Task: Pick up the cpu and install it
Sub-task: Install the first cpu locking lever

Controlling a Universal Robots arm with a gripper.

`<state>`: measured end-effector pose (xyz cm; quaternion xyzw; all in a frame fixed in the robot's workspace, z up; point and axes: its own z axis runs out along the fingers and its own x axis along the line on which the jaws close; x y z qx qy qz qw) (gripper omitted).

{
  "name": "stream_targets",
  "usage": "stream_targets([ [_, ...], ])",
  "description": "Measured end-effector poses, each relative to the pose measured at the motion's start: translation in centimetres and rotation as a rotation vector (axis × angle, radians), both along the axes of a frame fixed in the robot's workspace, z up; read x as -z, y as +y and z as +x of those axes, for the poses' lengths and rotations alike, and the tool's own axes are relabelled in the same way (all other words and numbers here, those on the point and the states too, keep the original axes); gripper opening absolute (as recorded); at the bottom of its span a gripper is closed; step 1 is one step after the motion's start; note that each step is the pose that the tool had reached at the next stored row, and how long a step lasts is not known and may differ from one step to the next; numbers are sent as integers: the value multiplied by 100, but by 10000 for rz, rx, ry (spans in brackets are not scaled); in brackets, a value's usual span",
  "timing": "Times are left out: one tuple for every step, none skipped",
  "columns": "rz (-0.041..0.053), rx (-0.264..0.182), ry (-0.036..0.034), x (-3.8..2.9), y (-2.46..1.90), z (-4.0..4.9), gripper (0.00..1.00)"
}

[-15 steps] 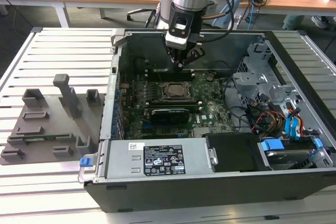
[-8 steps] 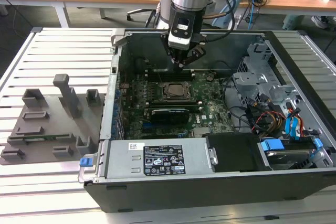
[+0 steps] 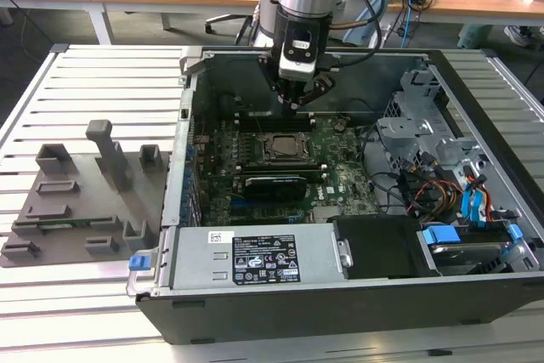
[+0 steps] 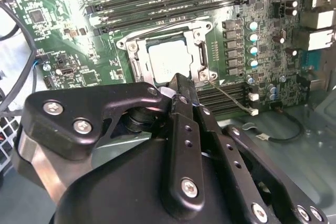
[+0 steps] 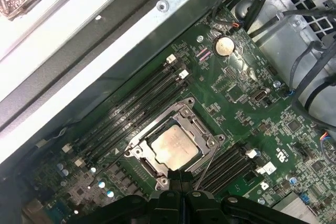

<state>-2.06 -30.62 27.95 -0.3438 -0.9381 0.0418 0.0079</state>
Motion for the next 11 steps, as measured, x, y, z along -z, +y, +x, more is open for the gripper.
stream_targets([
  [0,-76,0,0,0,0,11],
  [0,-152,0,0,0,0,11],
  [0,-230,0,0,0,0,11],
  [0,-318,0,0,0,0,11],
  [1,-385,0,0,0,0,11],
  [0,-472,0,0,0,0,11],
  [0,-543,0,0,0,0,11],
  [1,-631,-1,0,0,0,11],
  [0,-701,0,0,0,0,11],
  [0,-778,0,0,0,0,11],
  [1,-849,0,0,0,0,11],
])
